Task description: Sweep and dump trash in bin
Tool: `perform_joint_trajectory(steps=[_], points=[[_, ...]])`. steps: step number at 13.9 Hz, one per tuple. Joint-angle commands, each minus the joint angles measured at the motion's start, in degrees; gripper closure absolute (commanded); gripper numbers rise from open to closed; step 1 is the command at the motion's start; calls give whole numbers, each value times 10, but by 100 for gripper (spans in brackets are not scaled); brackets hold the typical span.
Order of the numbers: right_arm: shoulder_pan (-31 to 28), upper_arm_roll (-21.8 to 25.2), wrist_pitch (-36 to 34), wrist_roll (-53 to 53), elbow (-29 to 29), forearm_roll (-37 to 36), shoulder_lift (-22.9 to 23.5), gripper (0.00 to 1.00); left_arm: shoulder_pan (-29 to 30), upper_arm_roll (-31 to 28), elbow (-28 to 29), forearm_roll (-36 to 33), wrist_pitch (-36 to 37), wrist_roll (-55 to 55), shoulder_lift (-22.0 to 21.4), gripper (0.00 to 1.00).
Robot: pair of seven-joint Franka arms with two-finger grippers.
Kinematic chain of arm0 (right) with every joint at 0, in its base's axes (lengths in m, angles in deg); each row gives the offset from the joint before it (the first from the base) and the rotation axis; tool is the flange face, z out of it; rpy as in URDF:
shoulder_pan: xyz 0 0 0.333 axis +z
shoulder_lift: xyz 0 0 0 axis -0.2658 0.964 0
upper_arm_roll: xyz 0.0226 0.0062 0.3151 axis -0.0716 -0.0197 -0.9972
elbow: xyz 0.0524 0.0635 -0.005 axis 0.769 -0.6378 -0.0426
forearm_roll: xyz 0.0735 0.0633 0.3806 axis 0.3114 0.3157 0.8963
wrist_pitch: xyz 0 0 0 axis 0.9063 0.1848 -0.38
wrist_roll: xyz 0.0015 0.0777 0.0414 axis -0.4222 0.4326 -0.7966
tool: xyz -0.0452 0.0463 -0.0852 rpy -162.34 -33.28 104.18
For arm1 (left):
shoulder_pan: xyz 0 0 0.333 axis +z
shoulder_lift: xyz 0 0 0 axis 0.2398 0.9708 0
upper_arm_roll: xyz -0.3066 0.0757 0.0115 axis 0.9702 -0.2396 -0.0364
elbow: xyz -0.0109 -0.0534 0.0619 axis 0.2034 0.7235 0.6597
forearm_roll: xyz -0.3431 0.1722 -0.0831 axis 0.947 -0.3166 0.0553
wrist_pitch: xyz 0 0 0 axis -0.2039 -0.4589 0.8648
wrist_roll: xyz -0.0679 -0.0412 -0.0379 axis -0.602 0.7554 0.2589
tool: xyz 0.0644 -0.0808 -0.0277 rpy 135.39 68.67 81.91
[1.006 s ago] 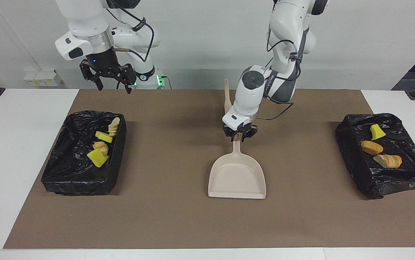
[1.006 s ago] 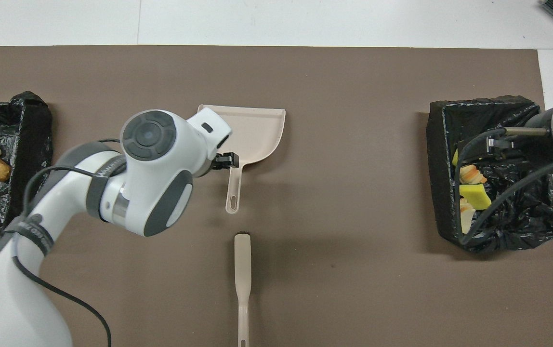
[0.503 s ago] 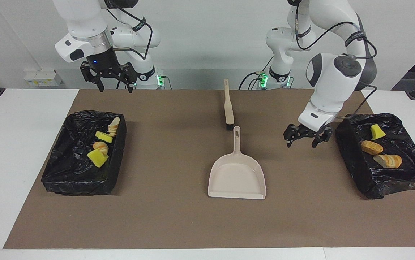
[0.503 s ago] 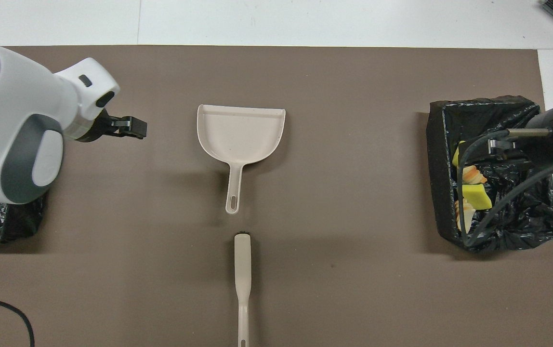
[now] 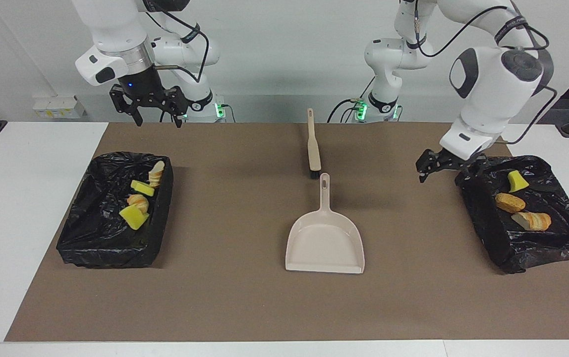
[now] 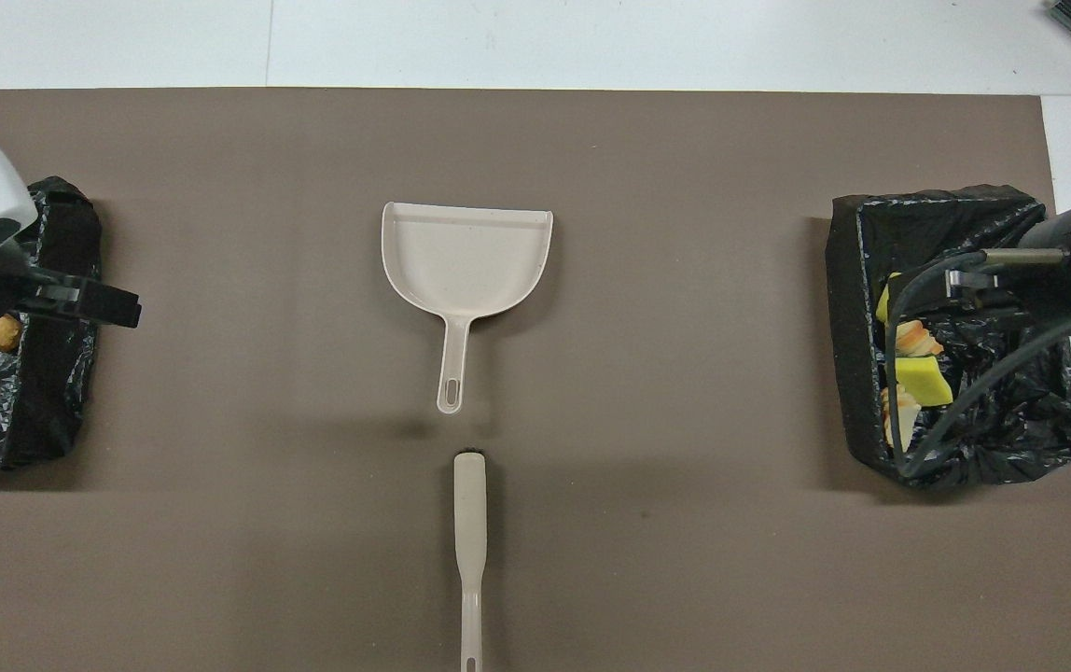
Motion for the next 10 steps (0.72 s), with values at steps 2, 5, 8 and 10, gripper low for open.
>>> perform_joint_trajectory(steps=[2,5,8,10], points=[[-2,2,8,-10,1,6,0,0,17,-1,-6,0,46,-22,-8,0],[-2,2,10,-10,1,5,0,0,18,0,-52,5,88,-15,5,0],[-2,2,11,-10,1,5,0,0,17,0,-49,4,84,-16,6,0],[-2,2,11,-10,1,5,0,0,17,0,-48,4,83,-16,6,0]])
